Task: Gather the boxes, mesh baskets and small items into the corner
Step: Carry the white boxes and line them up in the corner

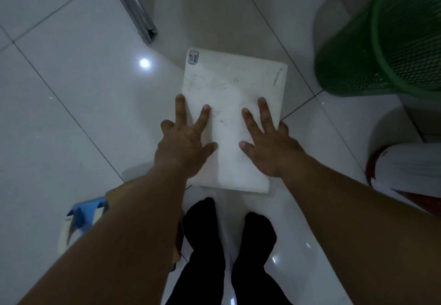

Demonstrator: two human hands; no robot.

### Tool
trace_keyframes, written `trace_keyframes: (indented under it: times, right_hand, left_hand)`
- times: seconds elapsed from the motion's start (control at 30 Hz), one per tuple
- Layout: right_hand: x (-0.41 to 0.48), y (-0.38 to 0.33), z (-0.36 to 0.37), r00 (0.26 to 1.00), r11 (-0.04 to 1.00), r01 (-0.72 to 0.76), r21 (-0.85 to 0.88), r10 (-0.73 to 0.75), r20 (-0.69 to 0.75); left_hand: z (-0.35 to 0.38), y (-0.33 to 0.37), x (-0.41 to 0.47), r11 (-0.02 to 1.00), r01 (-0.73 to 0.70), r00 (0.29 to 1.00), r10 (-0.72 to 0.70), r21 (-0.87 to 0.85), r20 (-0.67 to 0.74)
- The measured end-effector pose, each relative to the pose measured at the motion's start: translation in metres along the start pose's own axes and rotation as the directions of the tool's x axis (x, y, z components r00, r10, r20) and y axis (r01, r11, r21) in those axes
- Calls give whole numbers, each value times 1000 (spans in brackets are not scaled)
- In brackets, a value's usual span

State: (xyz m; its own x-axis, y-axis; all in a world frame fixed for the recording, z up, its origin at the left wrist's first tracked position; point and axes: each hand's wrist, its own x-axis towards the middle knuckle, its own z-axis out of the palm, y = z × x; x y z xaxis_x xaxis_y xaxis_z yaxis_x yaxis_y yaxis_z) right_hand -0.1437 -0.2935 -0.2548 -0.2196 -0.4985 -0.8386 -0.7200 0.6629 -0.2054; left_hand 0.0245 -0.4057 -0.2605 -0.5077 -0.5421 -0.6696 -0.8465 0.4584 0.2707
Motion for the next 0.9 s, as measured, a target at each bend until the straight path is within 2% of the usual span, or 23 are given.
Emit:
trace_keyframes:
  times: [0.17, 0.33, 0.5, 0.67, 0.9]
  right_hand:
    - [-1, -3, 12, 993, 990, 65, 125, -52, -105]
    - [-24, 5, 15, 982, 977, 91, 195, -55, -183]
    - [-78, -4, -16, 971, 975, 64, 214, -11, -241]
    - [-166, -23, -69, 962, 980, 60, 190, -6, -272]
    - [-334, -57, -171, 915, 987, 130, 96, -82, -395]
  left_hand:
    - [11, -13, 9, 992, -109, 994, 111, -60, 20]
    - [8, 1, -9, 990, -130, 991, 131, -53, 7]
    - [-21, 27, -56, 994, -91, 995, 89, -57, -40]
    - [-82, 63, -128, 998, -39, 993, 33, -52, -117]
    - [-224, 150, -281, 993, 94, 949, -110, -68, -296]
